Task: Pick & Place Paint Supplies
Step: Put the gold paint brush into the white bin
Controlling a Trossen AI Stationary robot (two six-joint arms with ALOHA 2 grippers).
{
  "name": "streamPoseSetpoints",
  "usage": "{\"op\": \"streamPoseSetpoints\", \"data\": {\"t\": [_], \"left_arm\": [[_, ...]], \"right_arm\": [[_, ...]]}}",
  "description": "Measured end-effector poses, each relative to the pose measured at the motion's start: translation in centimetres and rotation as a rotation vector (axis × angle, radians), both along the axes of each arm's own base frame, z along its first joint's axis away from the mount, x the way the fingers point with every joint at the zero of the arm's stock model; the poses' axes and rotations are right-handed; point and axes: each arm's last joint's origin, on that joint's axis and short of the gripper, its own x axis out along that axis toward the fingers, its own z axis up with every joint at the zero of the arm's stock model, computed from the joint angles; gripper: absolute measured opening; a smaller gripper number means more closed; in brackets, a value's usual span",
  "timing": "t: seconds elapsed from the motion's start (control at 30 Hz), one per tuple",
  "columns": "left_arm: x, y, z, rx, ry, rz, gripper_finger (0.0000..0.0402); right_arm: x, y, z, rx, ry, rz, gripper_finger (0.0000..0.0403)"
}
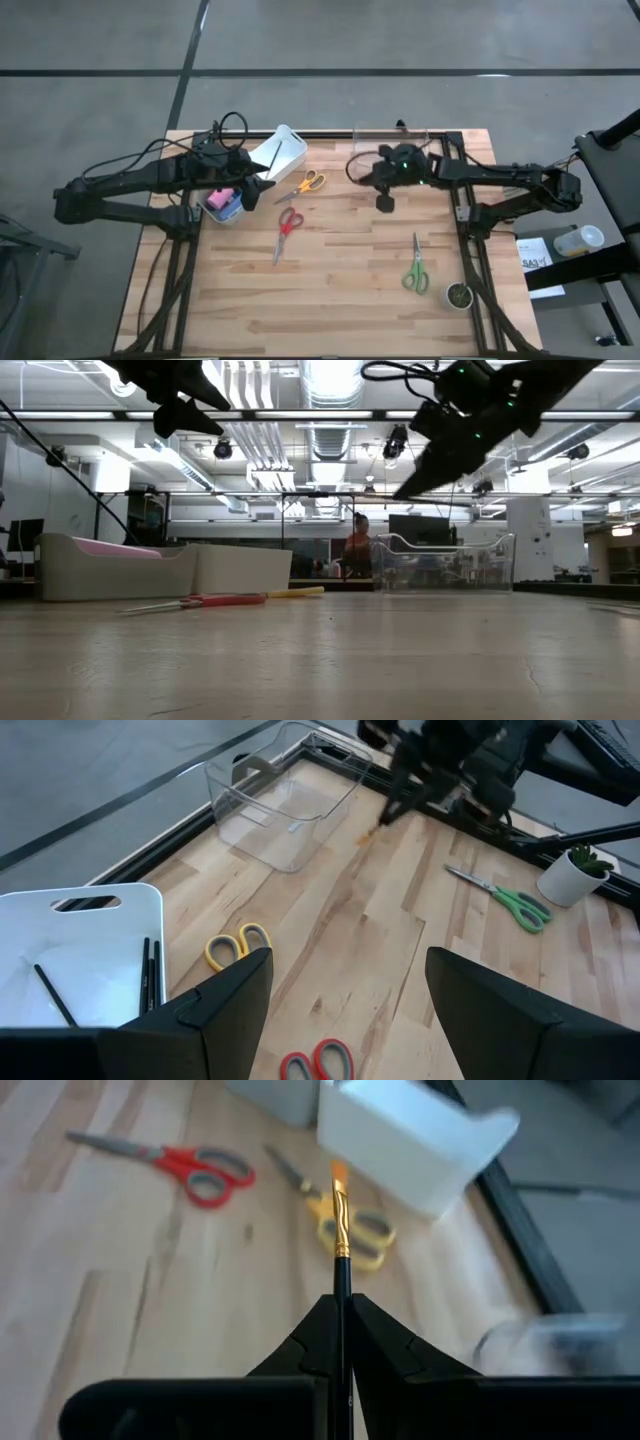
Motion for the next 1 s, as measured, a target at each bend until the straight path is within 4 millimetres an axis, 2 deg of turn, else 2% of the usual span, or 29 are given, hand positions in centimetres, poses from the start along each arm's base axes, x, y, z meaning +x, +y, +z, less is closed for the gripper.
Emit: {"op": "streamPoseSetpoints", "data": {"t": [0.23, 0.43, 0.67, 1.0], "left_arm": [[0.0, 0.0, 0.0, 0.000, 0.000, 0.000, 0.0271], [0.0, 0.0, 0.0, 0.000, 0.000, 0.000, 0.0271], [0.0, 0.0, 0.0, 0.000, 0.000, 0.000, 0.0271], [0.0, 0.0, 0.0, 0.000, 0.000, 0.000, 0.0271]], "right_arm": [[3.0, -3.2, 2.6, -0.113, -0.034, 0.126, 0.0015], [7.4, -5.7, 3.6, -0.210, -0.011, 0.234, 0.0015], [13.1, -8.2, 3.5, -0.185, -0.005, 0.299, 0.0015], [19.3, -11.0, 2.5, -0.256, -0.017, 0.399, 0.0015]]}}
